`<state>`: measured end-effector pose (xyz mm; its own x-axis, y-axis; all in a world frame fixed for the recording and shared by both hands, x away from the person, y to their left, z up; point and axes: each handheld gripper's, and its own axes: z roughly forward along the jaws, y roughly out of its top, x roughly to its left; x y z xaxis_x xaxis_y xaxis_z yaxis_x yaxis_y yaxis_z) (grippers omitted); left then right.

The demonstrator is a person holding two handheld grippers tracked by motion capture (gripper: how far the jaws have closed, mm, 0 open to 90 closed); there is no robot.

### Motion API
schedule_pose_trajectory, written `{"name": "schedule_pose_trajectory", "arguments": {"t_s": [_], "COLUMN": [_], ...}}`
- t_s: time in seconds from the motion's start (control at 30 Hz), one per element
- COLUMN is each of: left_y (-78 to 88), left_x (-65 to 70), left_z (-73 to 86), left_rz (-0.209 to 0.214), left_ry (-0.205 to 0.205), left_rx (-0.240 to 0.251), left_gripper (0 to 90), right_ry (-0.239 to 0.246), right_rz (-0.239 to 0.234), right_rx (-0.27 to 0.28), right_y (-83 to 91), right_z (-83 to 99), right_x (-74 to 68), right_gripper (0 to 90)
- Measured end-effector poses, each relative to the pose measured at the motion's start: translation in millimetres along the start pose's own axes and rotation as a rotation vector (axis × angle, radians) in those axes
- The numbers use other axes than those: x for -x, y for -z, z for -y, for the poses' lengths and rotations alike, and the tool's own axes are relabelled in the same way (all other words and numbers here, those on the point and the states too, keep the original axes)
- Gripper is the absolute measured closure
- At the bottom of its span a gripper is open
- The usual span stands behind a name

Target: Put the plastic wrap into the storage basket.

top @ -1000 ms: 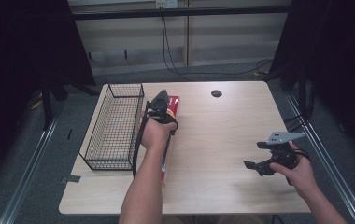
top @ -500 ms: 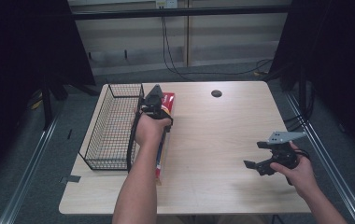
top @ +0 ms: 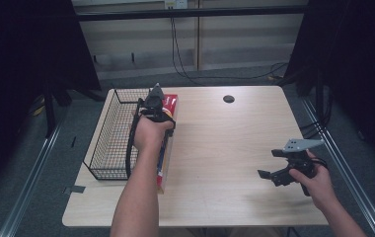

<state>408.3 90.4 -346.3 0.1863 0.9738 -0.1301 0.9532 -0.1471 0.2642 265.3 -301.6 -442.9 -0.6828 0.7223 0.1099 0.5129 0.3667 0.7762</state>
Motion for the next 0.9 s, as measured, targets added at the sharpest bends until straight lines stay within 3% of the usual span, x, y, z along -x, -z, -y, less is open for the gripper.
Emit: {"name": "schedule_pose_trajectory", "arguments": {"t_s": [0.5,0.67,0.9], "left_y": [11.3,18.2,23.4], "left_x": [-7.6,-12.3,-20.2], "left_z": [-2.2,-2.8,-2.8], "left_rz": [-0.007,0.001,-0.019], "left_ry": [0.003,0.018,0.032], "left_rx": [-0.011,-0.009,-0.01], "left_gripper": [44.0,44.0,44.0], "right_ry": [0.0,0.003,0.003], "right_rz": [0.003,-0.001,0.003], "right_rx": [0.009,0.011,0.003], "right_y": [2.5,2.9,2.4], "right_z": [0.1,0.0,-0.2], "right_x": [1.1,1.3,0.6], "right_gripper": [2.0,1.9,2.0]}}
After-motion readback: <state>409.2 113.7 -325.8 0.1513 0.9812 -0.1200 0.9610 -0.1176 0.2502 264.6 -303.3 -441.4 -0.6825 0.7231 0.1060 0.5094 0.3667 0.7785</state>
